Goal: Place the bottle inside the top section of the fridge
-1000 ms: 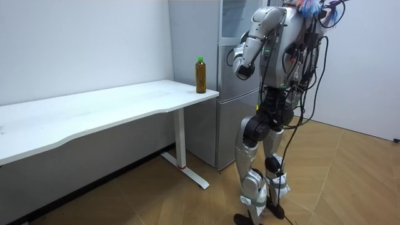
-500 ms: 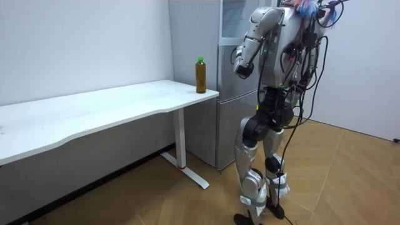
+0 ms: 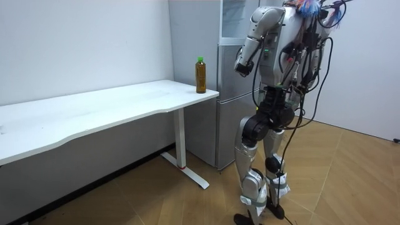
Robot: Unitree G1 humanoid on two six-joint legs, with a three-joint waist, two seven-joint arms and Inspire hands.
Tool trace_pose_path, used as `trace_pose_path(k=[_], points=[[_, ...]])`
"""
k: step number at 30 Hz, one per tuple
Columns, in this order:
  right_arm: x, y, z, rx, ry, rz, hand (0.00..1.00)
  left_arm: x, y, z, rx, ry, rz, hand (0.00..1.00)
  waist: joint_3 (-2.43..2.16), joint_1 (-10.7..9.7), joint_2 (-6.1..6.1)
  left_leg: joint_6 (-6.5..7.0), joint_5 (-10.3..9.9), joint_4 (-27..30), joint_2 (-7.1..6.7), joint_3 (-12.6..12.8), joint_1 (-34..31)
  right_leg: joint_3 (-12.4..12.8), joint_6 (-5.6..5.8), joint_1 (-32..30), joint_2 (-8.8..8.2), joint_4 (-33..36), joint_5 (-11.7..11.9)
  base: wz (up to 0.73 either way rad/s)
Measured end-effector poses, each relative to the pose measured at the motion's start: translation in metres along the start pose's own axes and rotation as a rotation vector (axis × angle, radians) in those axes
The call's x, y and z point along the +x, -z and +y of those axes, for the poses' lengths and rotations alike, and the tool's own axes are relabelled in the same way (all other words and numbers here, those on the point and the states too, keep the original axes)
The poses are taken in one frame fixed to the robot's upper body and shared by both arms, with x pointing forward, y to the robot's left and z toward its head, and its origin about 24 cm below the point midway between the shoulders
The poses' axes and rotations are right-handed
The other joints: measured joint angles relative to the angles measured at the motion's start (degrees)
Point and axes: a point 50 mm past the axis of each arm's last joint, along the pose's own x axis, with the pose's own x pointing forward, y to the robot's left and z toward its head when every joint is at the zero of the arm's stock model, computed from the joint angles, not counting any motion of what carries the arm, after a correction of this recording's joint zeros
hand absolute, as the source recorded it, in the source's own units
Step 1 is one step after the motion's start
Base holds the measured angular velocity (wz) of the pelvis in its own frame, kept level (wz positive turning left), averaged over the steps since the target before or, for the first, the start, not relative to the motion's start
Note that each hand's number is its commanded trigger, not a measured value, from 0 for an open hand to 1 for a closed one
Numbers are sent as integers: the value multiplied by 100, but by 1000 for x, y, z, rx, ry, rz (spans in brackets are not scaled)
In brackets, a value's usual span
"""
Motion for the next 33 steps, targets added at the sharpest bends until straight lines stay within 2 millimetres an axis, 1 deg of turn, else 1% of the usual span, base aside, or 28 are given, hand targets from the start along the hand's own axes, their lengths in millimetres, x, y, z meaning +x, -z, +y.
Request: trace_pose_path(k=[9,14,18,19,22,24,28,33], points=[[0,0,0,0,7,1,0,0,1,0,-5,1,11,0,2,-3,4,0,0,-3,0,6,6,10,0,-1,1,-9,0,0],[0,-1,0,-3,6,1,0,1,2,-2,-7,7,15,0,16,-9,27,0,0,-16,10,112,36,60,-1,-13,2,-4,1,-7],[1,-2,1,-3,4,8,0,2,5,-5,-14,23,26,0,12,-24,42,-1,-1,-16,15,136,16,97,-2,-50,6,-3,2,-6],[1,-3,2,-2,1,10,0,3,6,-7,-17,33,29,0,7,-28,55,-1,-1,-16,20,147,-14,112,-5,-95,11,2,8,-4],[2,-6,6,-18,-14,17,0,9,11,-11,-17,70,64,0,10,-59,62,-1,-1,-16,27,157,-47,114,-10,-132,16,3,15,-2],[3,-8,8,-22,-26,21,0,12,10,-12,-7,84,69,0,10,-75,61,-1,0,-18,31,176,-48,134,-11,-143,20,1,16,-5],[4,-12,11,-12,-34,12,0,14,9,-13,-10,90,69,0,7,-123,66,-3,-1,-17,59,285,-44,197,-21,-182,26,-3,30,-13],[4,-10,11,-3,-34,26,0,18,10,-15,-19,100,72,0,6,-156,72,-3,-1,-16,69,409,-10,332,-30,-202,53,-10,35,-13]])
